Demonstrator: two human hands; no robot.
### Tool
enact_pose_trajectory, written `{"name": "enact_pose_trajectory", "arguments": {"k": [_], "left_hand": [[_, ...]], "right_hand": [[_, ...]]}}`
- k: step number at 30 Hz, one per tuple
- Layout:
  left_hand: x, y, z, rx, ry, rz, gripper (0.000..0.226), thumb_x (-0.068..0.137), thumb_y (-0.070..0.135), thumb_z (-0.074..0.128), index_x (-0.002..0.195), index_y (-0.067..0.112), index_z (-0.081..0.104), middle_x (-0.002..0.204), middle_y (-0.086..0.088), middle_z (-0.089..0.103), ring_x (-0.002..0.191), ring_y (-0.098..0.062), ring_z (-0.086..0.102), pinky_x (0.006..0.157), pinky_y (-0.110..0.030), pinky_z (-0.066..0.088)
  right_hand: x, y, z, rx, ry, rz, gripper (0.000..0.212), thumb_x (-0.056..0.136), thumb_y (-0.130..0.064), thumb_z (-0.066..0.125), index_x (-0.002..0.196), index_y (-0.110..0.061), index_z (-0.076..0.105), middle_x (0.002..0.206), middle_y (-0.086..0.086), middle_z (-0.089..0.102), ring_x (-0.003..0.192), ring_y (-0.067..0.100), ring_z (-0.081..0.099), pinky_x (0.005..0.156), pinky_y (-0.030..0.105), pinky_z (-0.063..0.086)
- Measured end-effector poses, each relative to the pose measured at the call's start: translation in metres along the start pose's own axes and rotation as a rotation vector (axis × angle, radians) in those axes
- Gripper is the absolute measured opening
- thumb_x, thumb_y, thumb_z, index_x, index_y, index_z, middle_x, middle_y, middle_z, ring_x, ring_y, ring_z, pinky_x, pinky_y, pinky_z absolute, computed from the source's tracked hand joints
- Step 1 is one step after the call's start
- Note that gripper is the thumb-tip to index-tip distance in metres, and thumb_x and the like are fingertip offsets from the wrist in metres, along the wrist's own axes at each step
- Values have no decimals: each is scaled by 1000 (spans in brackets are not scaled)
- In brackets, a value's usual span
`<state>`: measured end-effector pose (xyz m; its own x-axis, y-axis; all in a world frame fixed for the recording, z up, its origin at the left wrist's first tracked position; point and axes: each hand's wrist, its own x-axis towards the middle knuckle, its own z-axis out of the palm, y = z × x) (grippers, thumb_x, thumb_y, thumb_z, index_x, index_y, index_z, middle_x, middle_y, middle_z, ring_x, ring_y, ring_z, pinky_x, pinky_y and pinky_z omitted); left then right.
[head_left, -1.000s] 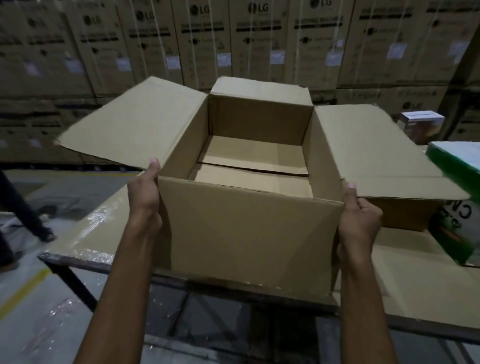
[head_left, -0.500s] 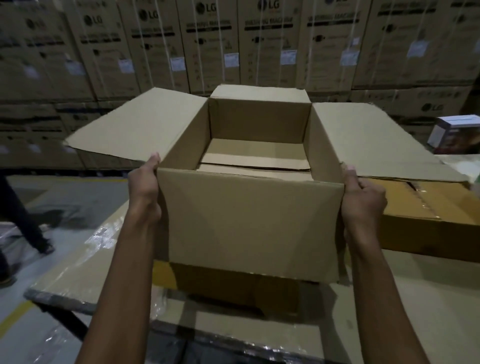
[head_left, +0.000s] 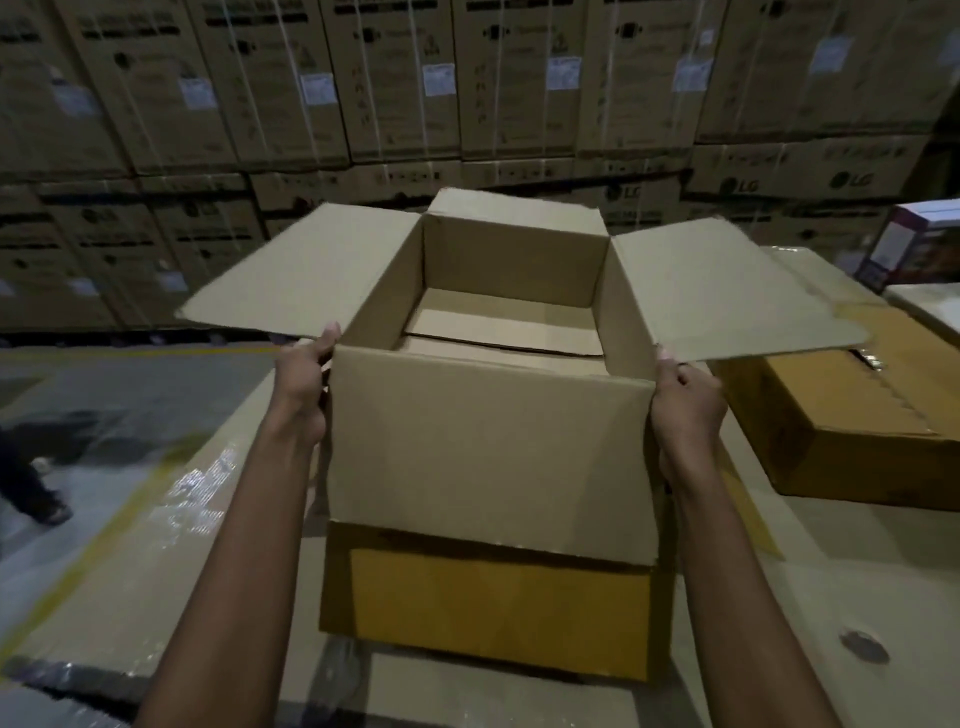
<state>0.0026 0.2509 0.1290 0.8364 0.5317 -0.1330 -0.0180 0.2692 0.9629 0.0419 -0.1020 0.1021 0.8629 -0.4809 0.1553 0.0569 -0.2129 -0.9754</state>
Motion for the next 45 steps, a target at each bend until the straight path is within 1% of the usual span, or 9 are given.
{"name": "enact_pose_trajectory", "arguments": {"k": [5, 11, 19, 27, 30, 32, 37, 41, 45], "left_hand": [[12, -43, 4, 66, -51, -103, 25, 98, 30, 67, 88, 8, 73, 60, -3, 69, 45, -16, 61, 41, -21, 46], [28, -67, -12, 143, 17, -80, 37, 79, 37, 86, 83, 5, 67, 80, -17, 58, 72, -27, 54, 64, -43, 48], [-12, -61, 1, 1092, 358, 182, 42, 81, 52, 83, 81, 10, 78, 80, -18, 68, 74, -32, 59, 68, -34, 40], [-27, -63, -17, 961, 277, 291, 49, 90, 51, 72, 63, 11, 66, 60, -6, 60, 63, -30, 59, 63, -32, 39], [-42, -57, -7, 630, -88, 252, 24, 94, 50, 70, 103, 31, 80, 83, 4, 77, 80, -18, 73, 66, -31, 56], [-40, -55, -1, 481, -367, 49, 52, 94, 46, 70, 144, 37, 58, 122, 10, 73, 102, -9, 70, 72, -22, 56], [-20, -70, -6, 373, -406, 110, 73, 98, 27, 67, 162, 23, 31, 153, 8, 48, 122, 3, 58, 81, -10, 51], [-6, -72, -18, 102, -234, 77, 62, 105, 10, 53, 162, 18, 30, 153, -5, 54, 124, -17, 66, 105, -34, 52], [1, -73, -35, 325, -278, 139, 64, 100, -17, 38, 148, 22, 53, 144, -3, 62, 125, -16, 64, 113, -46, 49]], "right_hand": [[7, 22, -4, -131, 82, 29, 42, 106, -38, 56, 77, -9, 67, 77, 7, 66, 73, 24, 63, 68, 41, 52], [-5, 36, 3, -207, 69, 53, 37, 107, -26, 55, 76, -7, 63, 68, 3, 56, 65, 16, 51, 58, 26, 38], [-25, 54, 1, -456, 202, 32, 34, 97, -41, 70, 110, -10, 78, 102, 10, 75, 97, 26, 67, 82, 37, 52], [-66, 36, -29, -771, -7, -42, 48, 95, -47, 68, 138, -27, 64, 144, 10, 56, 135, 33, 43, 105, 53, 42], [-68, 30, -21, -842, -79, -79, 56, 93, -57, 66, 145, -36, 57, 155, 4, 46, 144, 29, 33, 112, 56, 37], [-62, 29, -16, -812, -178, -1, 65, 94, -60, 62, 153, -39, 47, 163, 3, 35, 150, 30, 23, 116, 58, 33], [-55, 30, -20, -709, -323, 26, 68, 96, -59, 61, 158, -44, 37, 172, -8, 12, 157, 28, 6, 119, 63, 26], [-54, 24, -53, -652, -545, 16, 53, 106, -23, 55, 149, -51, 44, 165, -7, 30, 147, 26, 31, 115, 57, 36], [-55, 30, -79, -685, -683, -35, 91, 86, 22, 55, 118, -63, 58, 153, -16, 43, 137, 15, 42, 111, 46, 47]]}}
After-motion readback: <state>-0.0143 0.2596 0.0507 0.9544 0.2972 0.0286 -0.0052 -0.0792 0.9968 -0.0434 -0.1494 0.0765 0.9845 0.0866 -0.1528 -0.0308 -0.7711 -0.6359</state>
